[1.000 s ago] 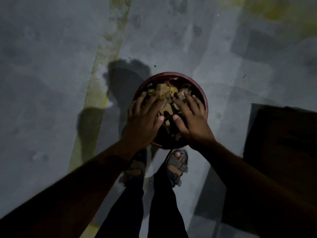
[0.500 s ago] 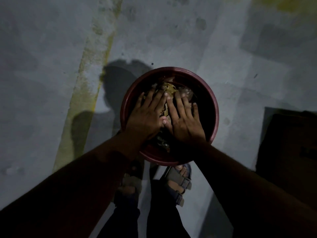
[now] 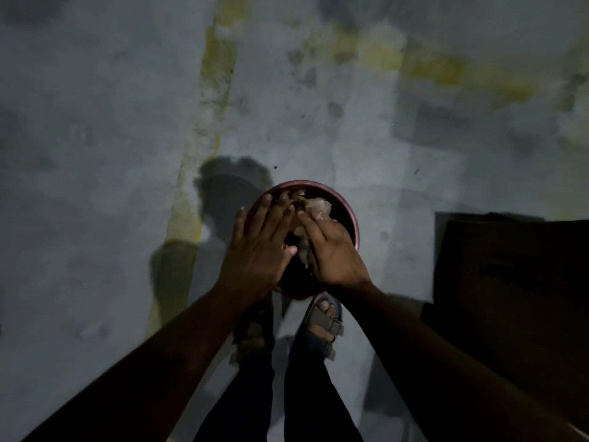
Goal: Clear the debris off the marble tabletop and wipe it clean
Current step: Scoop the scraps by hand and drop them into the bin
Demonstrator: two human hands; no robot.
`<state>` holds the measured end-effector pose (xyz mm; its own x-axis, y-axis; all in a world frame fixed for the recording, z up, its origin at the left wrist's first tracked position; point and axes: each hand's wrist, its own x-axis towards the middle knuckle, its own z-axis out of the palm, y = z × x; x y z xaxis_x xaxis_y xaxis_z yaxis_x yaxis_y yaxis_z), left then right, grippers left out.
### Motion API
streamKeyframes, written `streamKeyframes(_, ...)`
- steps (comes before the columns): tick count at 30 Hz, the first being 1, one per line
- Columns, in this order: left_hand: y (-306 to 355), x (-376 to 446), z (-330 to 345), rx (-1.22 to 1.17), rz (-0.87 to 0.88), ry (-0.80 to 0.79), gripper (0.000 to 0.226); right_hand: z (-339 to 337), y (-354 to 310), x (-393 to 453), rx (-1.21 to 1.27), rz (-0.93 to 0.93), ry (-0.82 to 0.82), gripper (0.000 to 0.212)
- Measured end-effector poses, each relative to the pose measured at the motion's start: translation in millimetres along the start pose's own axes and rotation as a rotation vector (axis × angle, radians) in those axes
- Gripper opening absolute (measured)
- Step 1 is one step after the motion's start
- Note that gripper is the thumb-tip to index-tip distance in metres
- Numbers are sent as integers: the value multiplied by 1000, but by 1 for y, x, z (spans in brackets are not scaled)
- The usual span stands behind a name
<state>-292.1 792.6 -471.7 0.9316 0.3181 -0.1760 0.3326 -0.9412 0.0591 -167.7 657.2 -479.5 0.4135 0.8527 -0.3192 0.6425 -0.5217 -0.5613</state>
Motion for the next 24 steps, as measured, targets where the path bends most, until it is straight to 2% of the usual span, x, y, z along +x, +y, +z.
streamKeyframes(4, 1, -24, -90, -96, -12, -14, 71, -64, -61, -25, 130, 101, -53, 80)
streamKeyframes(5, 2, -29, -102, -105, -9, -10, 71, -72, -74, -28, 135, 142, -41, 79)
streamKeyframes(9, -2, -36, -103, -45, 58, -67, 74, -63, -77, -22, 14, 117, -40, 66)
streamKeyframes(12, -6, -45, -99, 18, 51, -118, 75, -61, -79, -35, -136, 151, -39, 67)
streamKeyframes(15, -4, -60, -122, 25, 57, -87, 73, -84, -96, -67, -195, 126, 5, 68)
streamKeyframes(20, 10, -86, -217, -4, 106, -3, 73, -154, -155, -135, -216, 144, 24, 69)
streamKeyframes(24, 32, -105, -311, 40, 302, 67, 72, -211, -207, -200, -269, 152, 151, 64)
